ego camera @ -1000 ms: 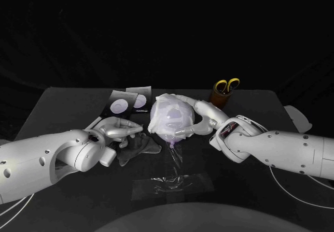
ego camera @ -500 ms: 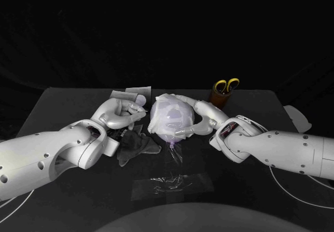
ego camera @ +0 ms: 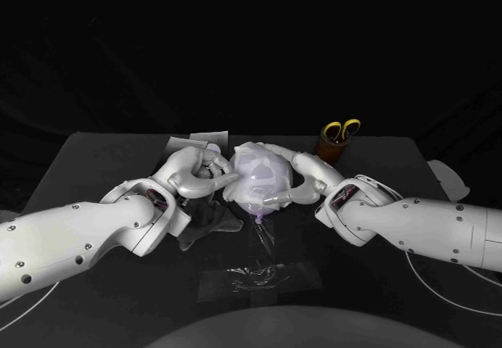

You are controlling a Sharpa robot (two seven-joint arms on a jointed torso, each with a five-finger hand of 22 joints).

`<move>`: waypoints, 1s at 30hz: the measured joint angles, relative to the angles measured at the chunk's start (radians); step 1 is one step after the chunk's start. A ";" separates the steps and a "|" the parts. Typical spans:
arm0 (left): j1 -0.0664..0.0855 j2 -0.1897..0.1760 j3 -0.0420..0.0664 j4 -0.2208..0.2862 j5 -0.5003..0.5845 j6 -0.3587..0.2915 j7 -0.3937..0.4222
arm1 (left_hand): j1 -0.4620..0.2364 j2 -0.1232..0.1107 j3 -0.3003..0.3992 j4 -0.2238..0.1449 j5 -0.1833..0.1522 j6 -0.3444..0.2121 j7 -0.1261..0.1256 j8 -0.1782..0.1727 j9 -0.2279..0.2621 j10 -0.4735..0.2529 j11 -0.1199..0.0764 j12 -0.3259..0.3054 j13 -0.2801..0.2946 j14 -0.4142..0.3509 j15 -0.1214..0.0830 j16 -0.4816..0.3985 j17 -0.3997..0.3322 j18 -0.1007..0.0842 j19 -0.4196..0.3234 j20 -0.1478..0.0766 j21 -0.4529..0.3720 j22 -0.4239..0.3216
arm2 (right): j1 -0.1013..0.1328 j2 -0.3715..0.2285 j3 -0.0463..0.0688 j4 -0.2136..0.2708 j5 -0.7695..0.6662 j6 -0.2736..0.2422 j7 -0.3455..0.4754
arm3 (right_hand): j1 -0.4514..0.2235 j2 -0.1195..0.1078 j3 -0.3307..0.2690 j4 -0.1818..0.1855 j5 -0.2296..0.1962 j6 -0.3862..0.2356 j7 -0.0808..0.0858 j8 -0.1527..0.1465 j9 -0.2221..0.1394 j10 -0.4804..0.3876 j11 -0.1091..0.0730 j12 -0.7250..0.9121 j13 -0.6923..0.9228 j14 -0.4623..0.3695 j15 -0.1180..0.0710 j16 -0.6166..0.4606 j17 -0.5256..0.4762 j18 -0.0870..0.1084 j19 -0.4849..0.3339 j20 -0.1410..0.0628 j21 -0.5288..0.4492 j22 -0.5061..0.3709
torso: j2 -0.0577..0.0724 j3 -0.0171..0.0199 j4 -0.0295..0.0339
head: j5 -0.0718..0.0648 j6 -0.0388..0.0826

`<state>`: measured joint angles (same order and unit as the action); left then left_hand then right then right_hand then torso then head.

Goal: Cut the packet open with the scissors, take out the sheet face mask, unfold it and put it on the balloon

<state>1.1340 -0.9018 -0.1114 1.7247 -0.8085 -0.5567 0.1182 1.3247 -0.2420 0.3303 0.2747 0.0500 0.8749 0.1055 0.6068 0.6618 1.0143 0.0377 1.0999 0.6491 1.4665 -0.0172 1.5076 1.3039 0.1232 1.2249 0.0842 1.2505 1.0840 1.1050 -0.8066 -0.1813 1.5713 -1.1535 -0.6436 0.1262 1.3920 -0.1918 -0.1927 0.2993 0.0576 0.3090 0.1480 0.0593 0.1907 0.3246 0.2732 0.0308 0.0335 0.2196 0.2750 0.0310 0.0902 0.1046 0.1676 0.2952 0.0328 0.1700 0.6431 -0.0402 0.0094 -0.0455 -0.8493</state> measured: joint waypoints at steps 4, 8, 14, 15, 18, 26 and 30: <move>0.000 0.013 0.000 -0.005 -0.028 -0.013 -0.058 | -0.014 0.012 -0.053 0.014 0.000 0.017 -0.017 0.049 0.027 0.092 -0.019 0.102 0.144 0.001 -0.018 0.013 0.004 0.000 0.023 -0.016 0.027 0.033 | 0.000 0.001 0.000 0.000 0.000 0.000 0.000 | 0.000 0.000 0.000 0.000 0.000 0.000 0.000 0.000 0.000 0.000 0.000 0.000 0.000 0.000 0.000 0.000 0.000 0.000 0.000 0.000 0.000 0.000 | 0.001 -0.0001 -0.0003 | 0.001 0.001; 0.000 0.023 0.001 -0.010 -0.045 -0.027 -0.112 | -0.020 0.028 -0.123 0.017 0.000 0.033 -0.048 0.136 0.079 0.177 -0.045 0.196 0.285 0.000 -0.046 0.023 0.004 -0.015 0.052 -0.032 0.054 0.069 | 0.000 0.001 0.000 0.000 0.000 0.000 0.000 | 0.000 0.000 0.000 0.000 0.000 0.000 0.000 0.000 -0.001 0.000 0.000 0.000 0.000 0.000 0.000 0.000 0.000 -0.013 0.000 0.000 0.000 0.000 | 0.001 -0.0001 -0.0008 | 0.001 0.001; 0.000 0.033 0.001 -0.014 -0.057 -0.040 -0.169 | -0.003 0.061 -0.192 0.017 0.000 0.036 -0.072 0.232 0.142 0.216 -0.074 0.240 0.357 0.000 -0.063 0.023 0.004 -0.016 0.067 -0.047 0.069 0.094 | 0.000 0.001 0.000 0.000 0.000 0.001 0.000 | 0.000 0.000 0.000 0.000 0.000 0.000 0.000 0.000 -0.001 -0.001 -0.001 0.000 0.000 0.000 0.000 0.000 0.000 -0.013 0.000 0.000 0.000 0.000 | 0.001 0.0000 -0.0008 | 0.000 -0.001; 0.000 0.034 0.001 -0.015 -0.057 -0.042 -0.176 | 0.000 0.064 -0.201 0.018 0.000 0.034 -0.074 0.246 0.151 0.219 -0.077 0.245 0.365 -0.001 -0.065 0.023 0.004 -0.016 0.067 -0.047 0.069 0.096 | 0.000 0.001 0.000 0.000 0.000 0.001 0.000 | 0.000 0.000 0.000 0.000 0.000 0.000 0.000 0.000 0.000 -0.001 -0.001 0.000 0.000 0.000 0.000 0.000 0.000 -0.013 0.000 0.000 0.000 0.000 | 0.001 0.0001 -0.0008 | 0.000 -0.001; 0.000 0.038 0.001 -0.017 -0.058 -0.046 -0.192 | 0.010 0.074 -0.219 0.018 0.000 0.038 -0.084 0.281 0.174 0.226 -0.084 0.247 0.377 0.000 -0.074 0.023 0.004 -0.016 0.072 -0.052 0.073 0.103 | 0.000 0.001 0.000 0.000 0.000 0.001 0.000 | 0.000 0.000 0.000 0.000 0.000 0.000 0.000 0.000 0.000 -0.001 -0.001 -0.001 0.000 0.000 0.000 0.000 0.000 -0.013 0.000 0.000 0.000 0.000 | 0.000 0.0001 -0.0008 | 0.000 -0.002; 0.000 0.046 0.002 -0.025 -0.057 -0.048 -0.224 | 0.030 0.094 -0.228 0.016 0.000 0.034 -0.092 0.307 0.191 0.248 -0.091 0.263 0.409 0.001 -0.081 0.023 0.004 -0.016 0.084 -0.056 0.084 0.118 | 0.000 0.002 0.000 0.000 0.001 0.001 0.000 | 0.000 0.000 0.000 0.000 0.000 0.000 0.000 0.000 0.000 -0.001 -0.001 -0.001 0.000 0.000 0.000 0.000 0.000 -0.013 0.000 0.000 0.000 0.000 | 0.000 0.0001 -0.0002 | 0.000 -0.002; 0.001 0.050 0.003 -0.032 -0.057 -0.048 -0.240 | 0.047 0.107 -0.228 0.016 0.000 0.034 -0.095 0.317 0.197 0.252 -0.095 0.267 0.417 -0.001 -0.083 0.023 0.004 -0.016 0.084 -0.056 0.088 0.123 | 0.000 0.003 0.000 0.000 0.001 0.002 0.000 | 0.000 0.000 0.000 0.000 0.000 0.000 0.000 0.000 0.000 -0.002 -0.002 -0.001 0.000 0.000 0.000 0.000 0.000 -0.013 0.000 0.000 0.000 0.000 | 0.000 0.0000 -0.0003 | 0.000 -0.003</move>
<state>1.1346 -0.8513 -0.1083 1.6928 -0.8650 -0.6047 -0.1216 1.3719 -0.1353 0.1020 0.2911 0.0500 0.9090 0.0107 0.9238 0.8593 1.2660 -0.0570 1.3671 1.0662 1.4651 -0.1007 1.5304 1.3081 0.1074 1.3086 0.0285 1.3384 1.2066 1.1050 -0.8038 -0.1812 1.5716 -1.1527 -0.6421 0.1258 1.3920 -0.1918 -0.1927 0.2993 0.0576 0.3088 0.1479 0.0592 0.1906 0.3231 0.2717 0.0297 0.0338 0.2196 0.2750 0.0309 0.0904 0.0913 0.1676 0.2952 0.0328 0.1700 0.6435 -0.0402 0.0091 -0.0452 -0.8525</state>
